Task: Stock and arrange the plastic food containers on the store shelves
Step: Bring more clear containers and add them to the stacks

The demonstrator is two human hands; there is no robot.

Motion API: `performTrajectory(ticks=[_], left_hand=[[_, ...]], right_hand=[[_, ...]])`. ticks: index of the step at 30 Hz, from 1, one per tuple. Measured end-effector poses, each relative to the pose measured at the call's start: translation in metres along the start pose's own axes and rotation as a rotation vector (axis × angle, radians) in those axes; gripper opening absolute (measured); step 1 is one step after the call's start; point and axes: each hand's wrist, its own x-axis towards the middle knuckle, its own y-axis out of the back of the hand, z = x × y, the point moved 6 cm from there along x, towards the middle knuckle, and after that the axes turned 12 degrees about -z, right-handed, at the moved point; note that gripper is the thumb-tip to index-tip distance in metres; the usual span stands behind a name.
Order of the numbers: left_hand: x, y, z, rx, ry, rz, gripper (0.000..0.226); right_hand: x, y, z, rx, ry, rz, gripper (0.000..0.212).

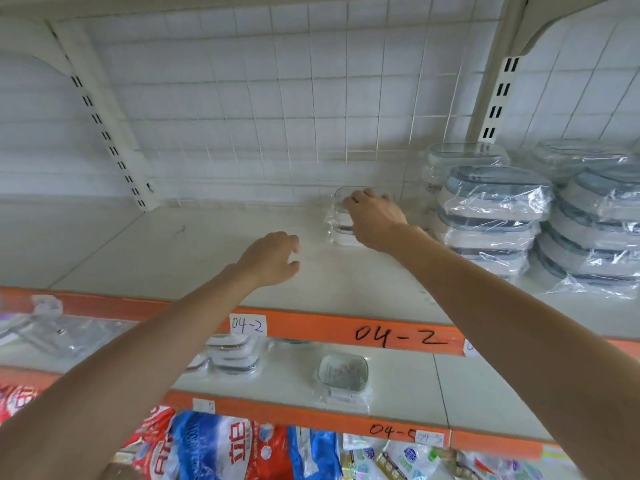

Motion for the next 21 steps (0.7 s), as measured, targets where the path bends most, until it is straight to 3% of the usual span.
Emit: performTrajectory(ticks=[6,15,21], left_hand=[[-0.053,-0.002,-0.011,0.159,-0.037,0.015,0.024],[-0.135,-0.053,-0.053,0.212,-0.073,0.101,0.026],[-0.161,-0.134,-0.069,0.103,0.022,-0.084,0.032]], right_hand=[[-0.028,-0.004,-0.089,0.01,0.23,-0.18,0.039],[-0.073,-0.043,-0.2,0.01,0.325,-0.191,0.029],[-0.1,-0.121,-0.222,0.052,0.317,-0.344,0.034]])
